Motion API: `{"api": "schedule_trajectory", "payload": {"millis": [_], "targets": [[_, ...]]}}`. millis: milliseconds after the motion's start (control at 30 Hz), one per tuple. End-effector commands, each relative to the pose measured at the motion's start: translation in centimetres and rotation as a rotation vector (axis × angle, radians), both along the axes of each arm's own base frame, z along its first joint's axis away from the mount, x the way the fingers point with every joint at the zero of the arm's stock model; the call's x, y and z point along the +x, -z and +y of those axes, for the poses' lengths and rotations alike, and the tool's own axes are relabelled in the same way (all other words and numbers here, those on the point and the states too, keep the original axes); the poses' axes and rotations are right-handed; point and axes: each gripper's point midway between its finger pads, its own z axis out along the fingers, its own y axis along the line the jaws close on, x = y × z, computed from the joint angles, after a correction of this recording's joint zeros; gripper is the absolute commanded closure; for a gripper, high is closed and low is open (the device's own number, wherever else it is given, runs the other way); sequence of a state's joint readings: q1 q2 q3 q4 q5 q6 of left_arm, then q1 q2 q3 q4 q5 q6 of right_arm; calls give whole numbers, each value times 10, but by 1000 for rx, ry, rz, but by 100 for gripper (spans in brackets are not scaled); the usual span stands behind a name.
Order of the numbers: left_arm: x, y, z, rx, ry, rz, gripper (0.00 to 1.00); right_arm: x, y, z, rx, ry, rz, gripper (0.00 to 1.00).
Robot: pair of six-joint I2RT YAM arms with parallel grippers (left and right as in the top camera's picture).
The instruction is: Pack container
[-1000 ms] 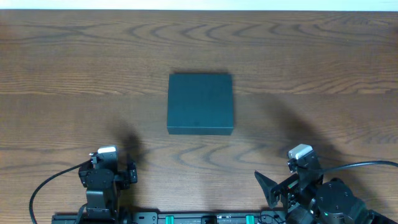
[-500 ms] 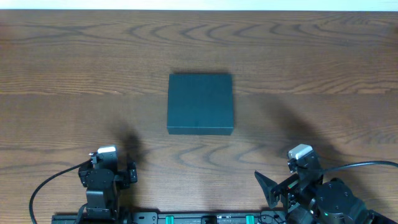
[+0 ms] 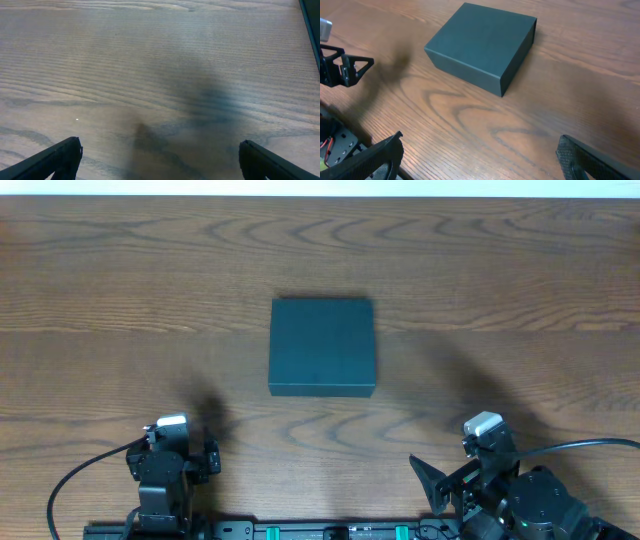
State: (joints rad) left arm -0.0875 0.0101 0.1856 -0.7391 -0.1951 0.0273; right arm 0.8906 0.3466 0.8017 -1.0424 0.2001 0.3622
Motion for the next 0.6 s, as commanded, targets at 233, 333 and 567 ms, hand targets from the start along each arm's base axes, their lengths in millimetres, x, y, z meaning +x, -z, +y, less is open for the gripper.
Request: {"api": "schedule_trajectory", "payload": {"millis": [233, 333, 567], "targets": [[-1, 5, 4, 20, -14, 9, 1, 34, 10, -30, -1, 257, -45, 1], [-1, 5, 4, 20, -14, 9, 1, 47, 34, -46, -15, 369, -26, 1], [-1, 5, 4, 20, -14, 9, 1, 64, 93, -85, 7, 595, 20, 1]]}}
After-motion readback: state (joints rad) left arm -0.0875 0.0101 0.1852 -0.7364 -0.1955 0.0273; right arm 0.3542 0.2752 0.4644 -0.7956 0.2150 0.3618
